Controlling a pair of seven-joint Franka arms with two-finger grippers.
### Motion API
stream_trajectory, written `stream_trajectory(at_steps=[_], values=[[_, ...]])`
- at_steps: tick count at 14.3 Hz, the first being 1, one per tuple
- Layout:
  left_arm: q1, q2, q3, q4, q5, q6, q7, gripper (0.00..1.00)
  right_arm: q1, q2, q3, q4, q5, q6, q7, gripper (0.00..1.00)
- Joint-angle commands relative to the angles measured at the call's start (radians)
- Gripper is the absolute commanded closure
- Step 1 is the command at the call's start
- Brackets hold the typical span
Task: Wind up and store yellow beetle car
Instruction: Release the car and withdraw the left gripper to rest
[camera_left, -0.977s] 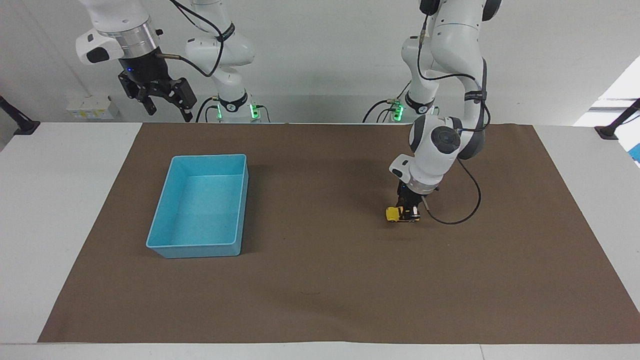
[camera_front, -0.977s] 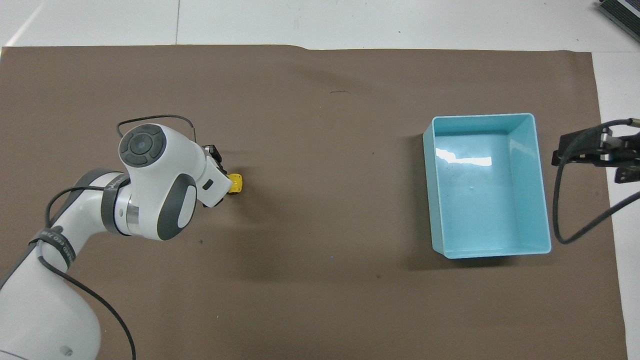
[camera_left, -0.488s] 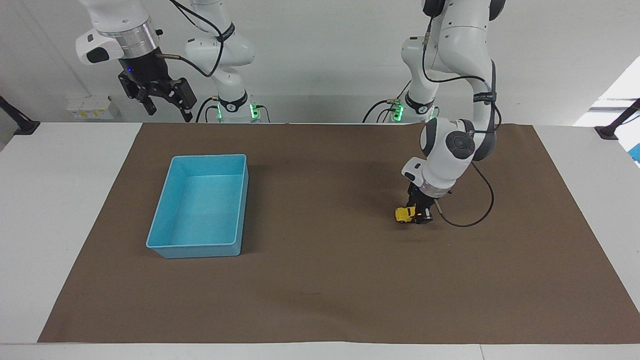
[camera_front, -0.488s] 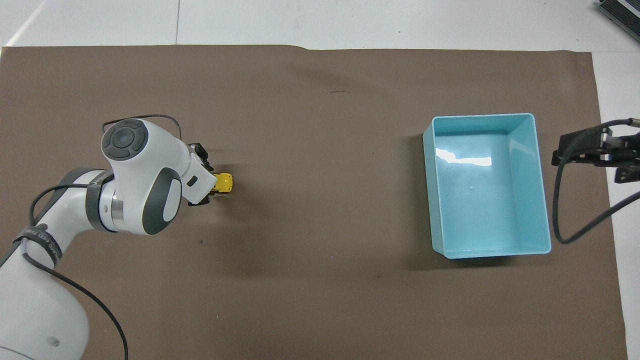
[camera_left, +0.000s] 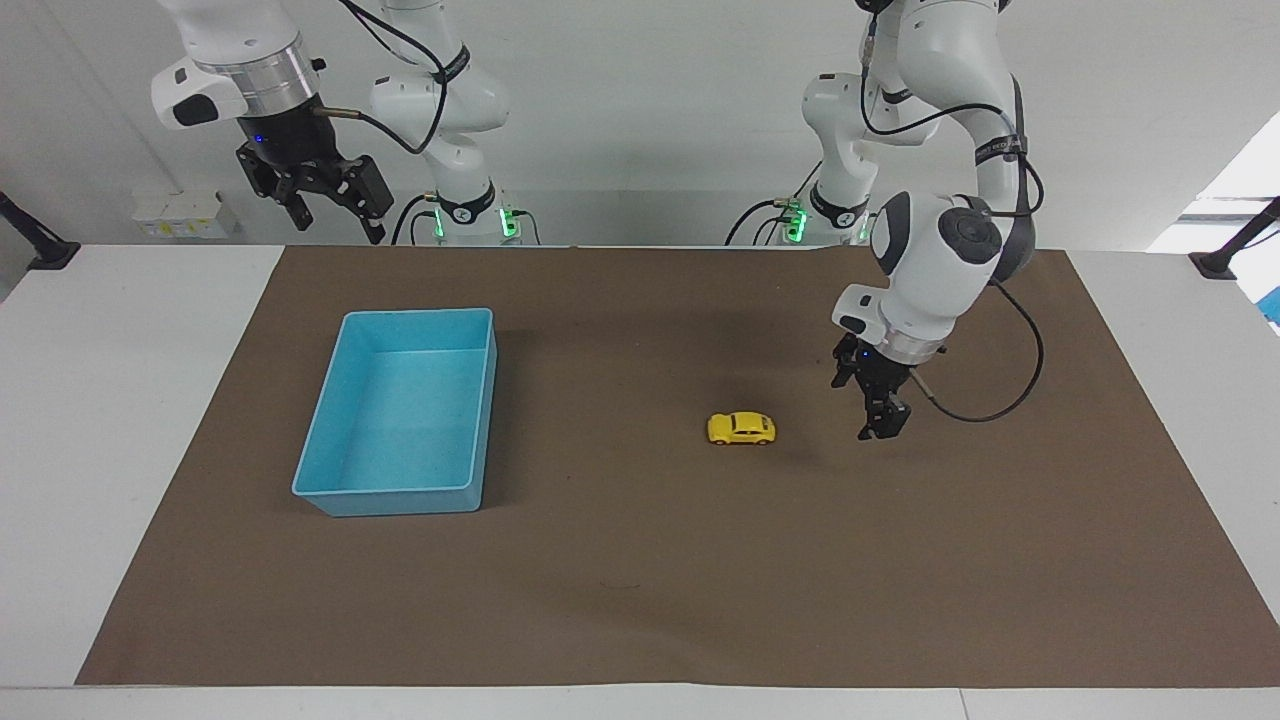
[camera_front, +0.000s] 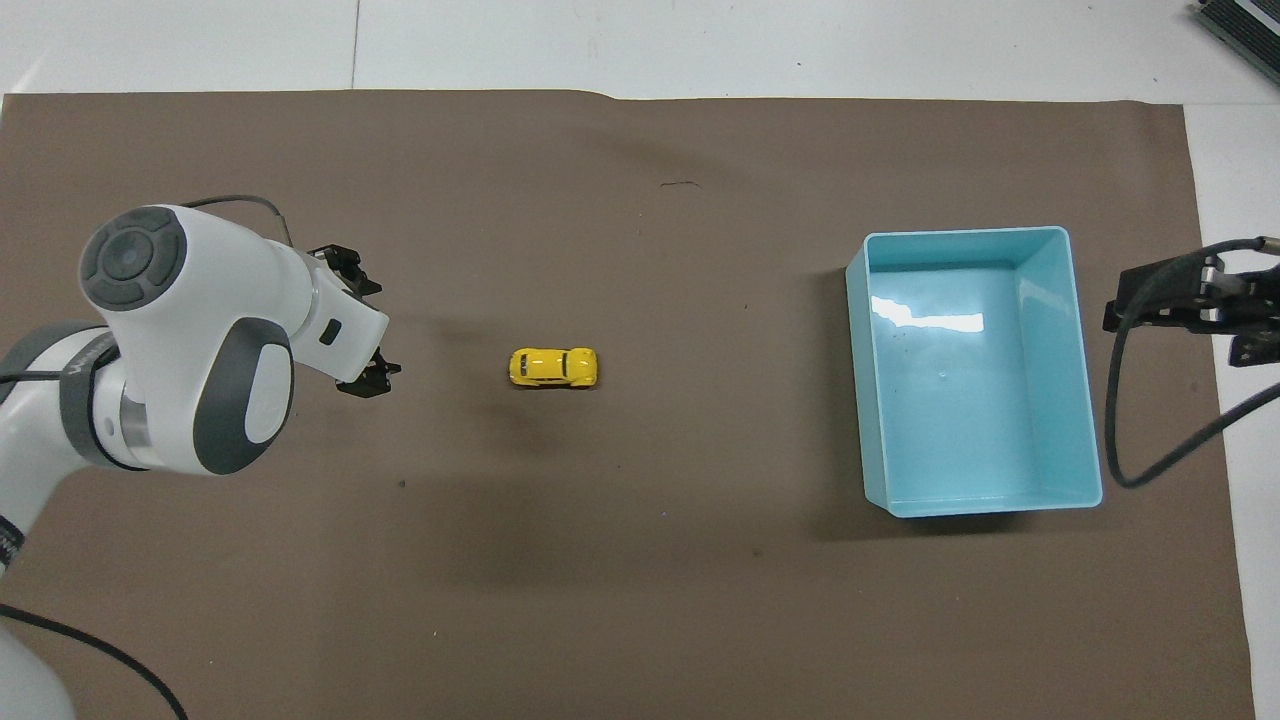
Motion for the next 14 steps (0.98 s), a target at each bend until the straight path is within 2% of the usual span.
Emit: stream_trajectory(at_steps=[1, 5, 7, 9, 11, 14], values=[[0.015, -0.02, 0.018, 0.021, 0.012, -0.02, -0.132, 0.0, -0.005, -0.01, -0.001, -0.014, 0.016, 0.001, 0.011, 0.0], [0.016, -0.047, 0.113, 0.066, 0.014, -0.054, -0.294, 0.0, -0.005, -0.01, -0.001, -0.014, 0.016, 0.001, 0.011, 0.0], [0.018, -0.034, 0.157, 0.151, 0.068, -0.17, -0.348, 0.0, -0.005, -0.01, -0.001, -0.014, 0.016, 0.001, 0.011, 0.0], [0.019, -0.041, 0.167, 0.181, 0.127, -0.219, -0.467, 0.0, -0.005, -0.01, -0.001, -0.014, 0.016, 0.001, 0.011, 0.0], [0.018, -0.049, 0.187, 0.207, 0.141, -0.271, -0.581, 0.0, -0.005, -0.01, -0.001, -0.014, 0.016, 0.001, 0.011, 0.0], [0.018, -0.06, 0.214, 0.319, 0.141, -0.414, -0.739, 0.0, -0.005, -0.01, -0.001, -0.014, 0.016, 0.001, 0.011, 0.0]])
